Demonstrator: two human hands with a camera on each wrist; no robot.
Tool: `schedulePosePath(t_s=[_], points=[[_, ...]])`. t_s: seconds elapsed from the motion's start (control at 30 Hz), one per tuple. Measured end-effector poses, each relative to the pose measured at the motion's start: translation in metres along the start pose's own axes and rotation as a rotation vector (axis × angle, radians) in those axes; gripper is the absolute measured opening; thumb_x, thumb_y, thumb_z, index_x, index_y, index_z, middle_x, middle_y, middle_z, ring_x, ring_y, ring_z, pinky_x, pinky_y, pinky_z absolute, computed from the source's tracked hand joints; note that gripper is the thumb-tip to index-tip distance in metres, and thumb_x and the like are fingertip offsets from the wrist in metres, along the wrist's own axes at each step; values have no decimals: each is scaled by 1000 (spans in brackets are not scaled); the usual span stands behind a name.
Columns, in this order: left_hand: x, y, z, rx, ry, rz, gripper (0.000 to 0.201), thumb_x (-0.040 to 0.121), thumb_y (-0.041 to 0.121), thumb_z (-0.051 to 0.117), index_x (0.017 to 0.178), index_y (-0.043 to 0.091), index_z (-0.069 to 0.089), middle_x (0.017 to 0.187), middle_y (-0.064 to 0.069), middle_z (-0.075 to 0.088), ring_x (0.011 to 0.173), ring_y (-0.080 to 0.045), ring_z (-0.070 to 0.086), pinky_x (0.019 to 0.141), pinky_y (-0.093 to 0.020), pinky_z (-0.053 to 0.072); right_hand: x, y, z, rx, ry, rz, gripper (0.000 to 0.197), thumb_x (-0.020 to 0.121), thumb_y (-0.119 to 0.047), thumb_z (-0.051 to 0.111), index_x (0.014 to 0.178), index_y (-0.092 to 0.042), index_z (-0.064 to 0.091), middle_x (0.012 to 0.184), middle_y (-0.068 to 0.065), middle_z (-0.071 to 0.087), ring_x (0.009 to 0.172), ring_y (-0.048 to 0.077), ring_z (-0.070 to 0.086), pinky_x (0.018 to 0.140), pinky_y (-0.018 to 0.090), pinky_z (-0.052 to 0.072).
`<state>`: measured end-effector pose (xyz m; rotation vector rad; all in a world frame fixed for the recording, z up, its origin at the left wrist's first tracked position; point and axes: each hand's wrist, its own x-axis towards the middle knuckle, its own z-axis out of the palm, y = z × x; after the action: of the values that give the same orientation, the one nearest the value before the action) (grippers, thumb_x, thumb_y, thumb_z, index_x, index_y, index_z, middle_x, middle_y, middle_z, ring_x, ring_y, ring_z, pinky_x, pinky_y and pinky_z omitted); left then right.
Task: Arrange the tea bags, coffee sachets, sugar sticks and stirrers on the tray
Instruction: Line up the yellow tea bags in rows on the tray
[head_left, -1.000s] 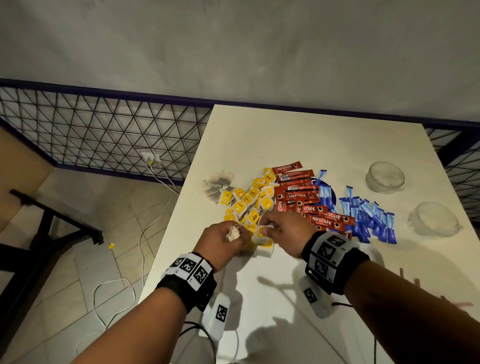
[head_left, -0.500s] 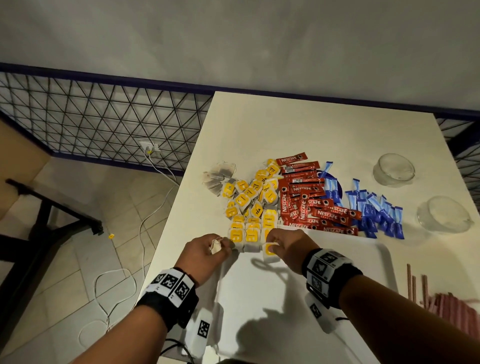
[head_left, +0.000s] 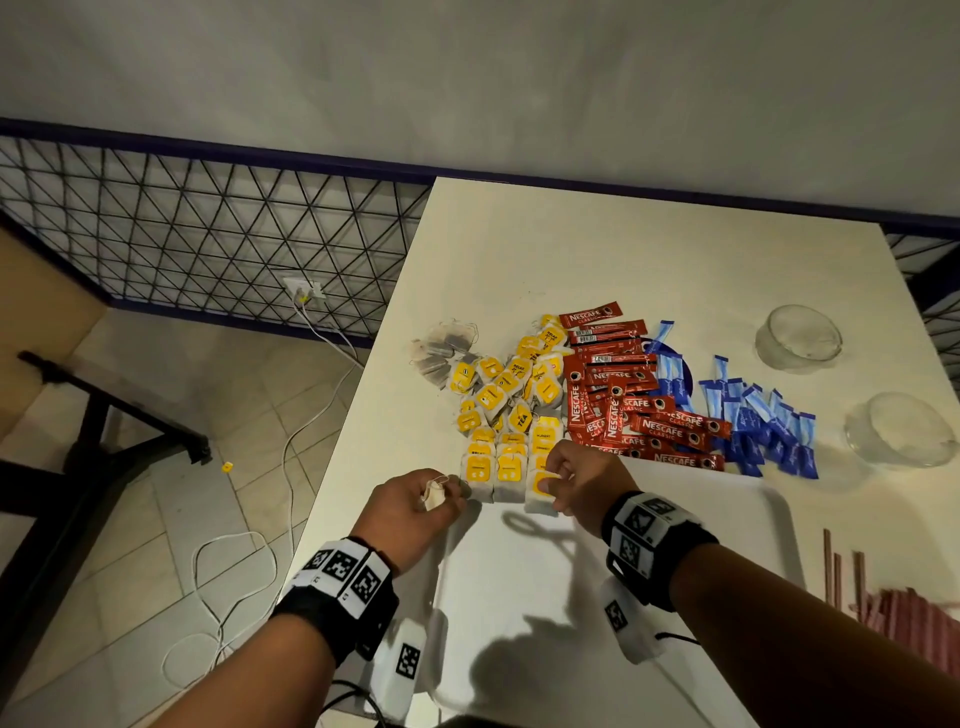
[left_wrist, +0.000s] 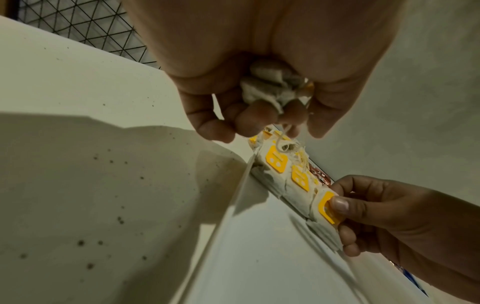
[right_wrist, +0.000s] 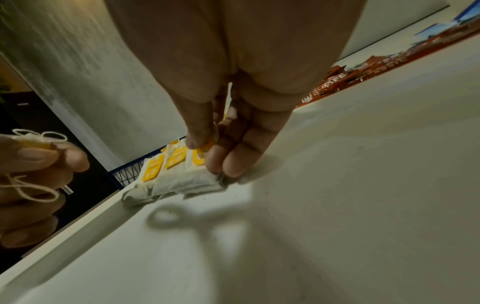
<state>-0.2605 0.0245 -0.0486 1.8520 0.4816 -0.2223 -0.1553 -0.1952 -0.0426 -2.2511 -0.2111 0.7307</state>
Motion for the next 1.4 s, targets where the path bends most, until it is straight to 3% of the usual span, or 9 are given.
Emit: schedulePosePath(t_s=[0.23,0.4,0.47,0.63,0.73,0.87,1.07,1.2,1.4], points=[[-2,3,2,0,5,14,7,81,24,73,77,30,72,86,9,74,81,-3,66,77,-16,46,5,2,5,-70,63,-37,25,76,-15,77,82,-14,52,74,-1,52,71,27,60,64,33,51],[-5,9,2,-73,-13,-5,15,73,24,74,70,38,69,89,11,74,85,-3,67,81,-16,47,8,4,5,-145,69,-65,25,78,-17,76,85,-15,52,76,-6,48,74,18,50,58,21,38],[-6,13,2,-106,-39,-15,9,69,29,76,74,34,70,94,5,75,86,-4,68,80,-21,50,7,5,4,-188,80,-79,28,77,-23,77,88,-17,52,84,-4,51,82,17,50,64,23,36],[-11,31,6,-383,-126,-72,28,69,12,73,95,8,64,97,-17,73,63,-14,64,48,-23,44,-5,-24,-3,-142,139,-180,19,84,-39,68,87,-27,54,89,-7,54,82,10,52,70,23,38],[-10,43,10,-568,-189,-113,39,64,2,59,103,3,57,81,-19,70,53,-23,61,44,-24,42,-13,-50,1,-62,-79,-248,5,91,-32,59,89,-29,63,83,-16,58,76,0,53,65,20,40],[-4,55,13,-663,-187,-162,58,59,-1,50,117,2,51,73,-16,64,53,-28,61,45,-25,43,-16,-63,1,-5,-85,-269,9,92,-23,57,94,-28,65,86,-12,60,70,-3,52,63,14,40],[-2,71,19,-816,-74,-220,23,88,-2,37,105,6,48,79,-22,56,48,-27,53,41,-25,41,-20,-70,-4,30,-52,-321,14,78,-20,73,90,-27,67,90,-10,59,86,8,56,79,23,44],[-2,71,24,-769,-17,-233,16,97,2,32,96,7,47,87,-23,53,52,-24,50,43,-25,36,-22,-71,-5,54,-15,-358,11,80,-24,73,79,-28,63,90,-7,57,74,-1,51,70,19,40],[-6,80,27,-797,19,-176,19,100,4,30,91,7,47,77,-17,50,55,-24,45,43,-25,36,-20,-71,-7,72,-11,-369,25,87,-22,67,69,-32,53,85,-10,51,72,9,51,69,22,40]])
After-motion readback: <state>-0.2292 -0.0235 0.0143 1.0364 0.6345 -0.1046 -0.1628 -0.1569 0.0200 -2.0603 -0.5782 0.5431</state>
